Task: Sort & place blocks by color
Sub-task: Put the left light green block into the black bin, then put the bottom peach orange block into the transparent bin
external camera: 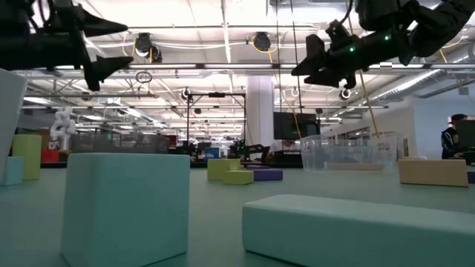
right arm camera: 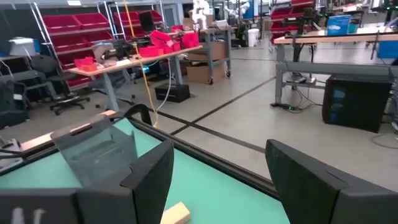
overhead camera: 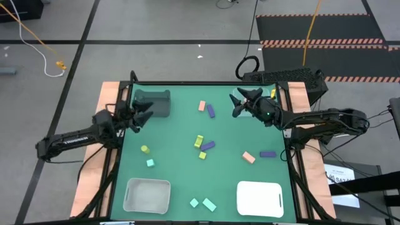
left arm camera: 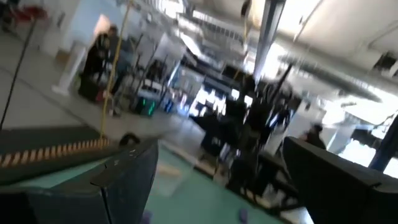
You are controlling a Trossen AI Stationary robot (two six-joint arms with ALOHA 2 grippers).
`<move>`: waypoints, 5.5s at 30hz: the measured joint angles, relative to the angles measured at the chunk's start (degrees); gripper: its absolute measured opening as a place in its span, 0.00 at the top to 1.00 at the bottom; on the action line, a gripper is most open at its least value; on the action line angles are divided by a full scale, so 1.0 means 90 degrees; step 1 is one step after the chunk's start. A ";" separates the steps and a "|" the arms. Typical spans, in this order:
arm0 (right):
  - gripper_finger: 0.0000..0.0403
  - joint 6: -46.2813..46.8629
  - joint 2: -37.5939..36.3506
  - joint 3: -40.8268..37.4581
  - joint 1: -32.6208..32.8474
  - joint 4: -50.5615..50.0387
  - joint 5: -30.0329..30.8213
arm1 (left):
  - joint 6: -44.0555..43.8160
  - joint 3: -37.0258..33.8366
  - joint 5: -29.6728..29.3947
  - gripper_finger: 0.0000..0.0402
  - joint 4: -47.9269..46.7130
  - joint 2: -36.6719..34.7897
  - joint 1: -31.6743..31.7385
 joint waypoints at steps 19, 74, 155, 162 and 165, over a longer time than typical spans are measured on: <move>0.39 0.0000 0.0000 0.0000 0.0240 -0.0134 -0.0001 | -0.1150 0.3065 0.0002 0.14 -0.6215 0.2835 -0.2272; 0.39 0.0339 0.0000 0.0002 0.0238 -0.0629 -0.0014 | 0.0047 0.4686 -0.1360 0.69 -0.3711 0.5927 -0.3416; 0.39 0.0287 0.0005 0.0002 0.0221 -0.0055 -0.0013 | -0.0715 0.3549 -0.3146 0.47 -0.3957 0.5973 0.0713; 0.39 0.0914 0.0001 0.0002 0.0233 0.0030 -0.0014 | -0.0096 0.3549 -0.1991 0.53 -0.2282 0.5968 0.0142; 0.39 0.1030 0.0003 0.0001 0.0231 -0.0250 -0.0400 | 0.0110 0.3551 -0.1485 0.53 -0.1796 0.5968 -0.0220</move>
